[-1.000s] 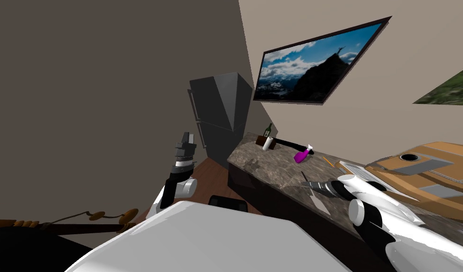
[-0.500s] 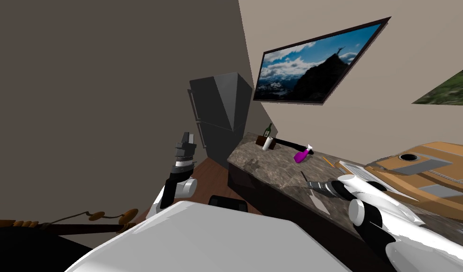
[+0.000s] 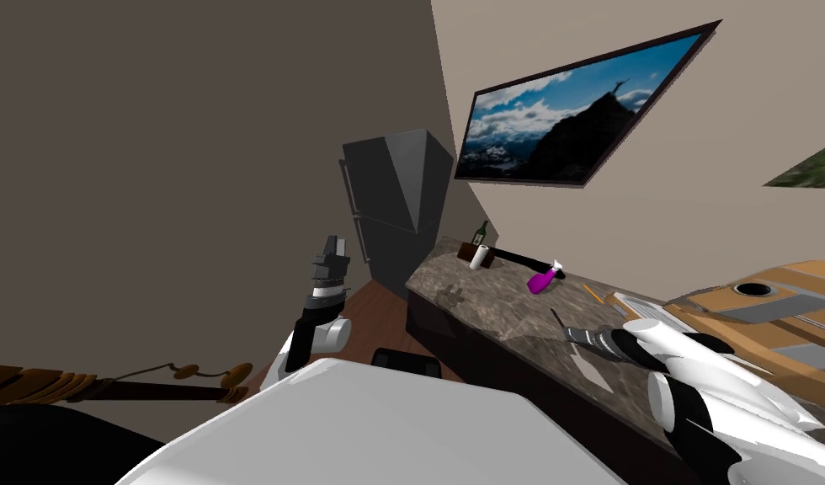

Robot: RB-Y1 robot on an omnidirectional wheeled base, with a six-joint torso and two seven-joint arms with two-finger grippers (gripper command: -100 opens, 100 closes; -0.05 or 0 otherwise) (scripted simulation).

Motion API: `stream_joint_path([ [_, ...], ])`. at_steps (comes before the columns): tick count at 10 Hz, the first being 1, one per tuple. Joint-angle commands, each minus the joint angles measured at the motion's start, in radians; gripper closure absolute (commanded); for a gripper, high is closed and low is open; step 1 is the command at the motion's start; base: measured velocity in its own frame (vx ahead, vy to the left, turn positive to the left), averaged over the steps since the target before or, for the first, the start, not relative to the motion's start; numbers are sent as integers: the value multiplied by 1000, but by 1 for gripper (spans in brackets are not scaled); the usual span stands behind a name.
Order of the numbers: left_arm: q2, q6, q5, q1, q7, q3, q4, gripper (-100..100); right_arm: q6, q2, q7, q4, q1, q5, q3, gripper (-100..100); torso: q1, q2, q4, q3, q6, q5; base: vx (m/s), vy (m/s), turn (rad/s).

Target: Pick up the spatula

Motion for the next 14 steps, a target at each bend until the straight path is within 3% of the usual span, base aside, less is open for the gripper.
stream_joint_path([
  [1,0,0,0,0,0,0,0,0,11,-1,-8,-38,36,-6,0,100,0,0,0,0,0,0,2,8,-2],
  [2,0,0,0,0,0,0,0,0,-40,-50,-58,-72,73,-55,49,100,1,0,0,0,0,1,-20,-20,184],
  [3,0,0,0,0,0,0,0,0,-43,-55,-98,-142,123,-80,58,100,1,0,1,1,-2,3,-22,-42,129],
  [4,0,0,0,0,0,0,0,0,-45,-55,-103,-149,163,-106,58,100,0,0,1,1,-1,3,-4,-28,16],
  [5,0,0,0,0,0,0,0,0,-45,-55,-103,-149,163,-106,58,100,0,0,1,0,1,1,2,-9,-27],
  [6,0,0,0,0,0,0,0,0,-97,-107,-150,-192,199,-150,109,100,1,0,0,0,0,1,-22,-25,186],
  [7,0,0,0,0,0,0,0,0,-100,-109,-198,-260,267,-175,116,100,1,0,2,1,-3,3,-20,-48,138],
  [9,0,0,0,0,0,0,0,0,-102,-109,-198,-260,289,-207,116,100,0,0,1,0,1,1,-1,-14,-12],
  [10,0,0,0,0,0,0,0,0,-149,-155,-259,-325,341,-247,164,100,1,0,1,0,0,1,-23,-15,191],
  [11,0,0,0,0,0,0,0,0,-158,-163,-278,-361,390,-283,174,100,1,0,2,1,-2,3,-25,-41,133],
  [12,0,0,0,0,0,0,0,0,-158,-163,-293,-371,415,-308,174,100,1,0,1,1,-2,2,-5,-29,8],
  [13,0,0,0,0,0,0,0,0,-202,-213,-333,-418,449,-341,218,100,1,0,1,0,0,1,-21,-31,150],
  [14,0,0,0,0,0,0,0,0,-215,-217,-343,-412,459,-372,232,100,0,-1,1,0,-3,2,-17,-42,120],
])
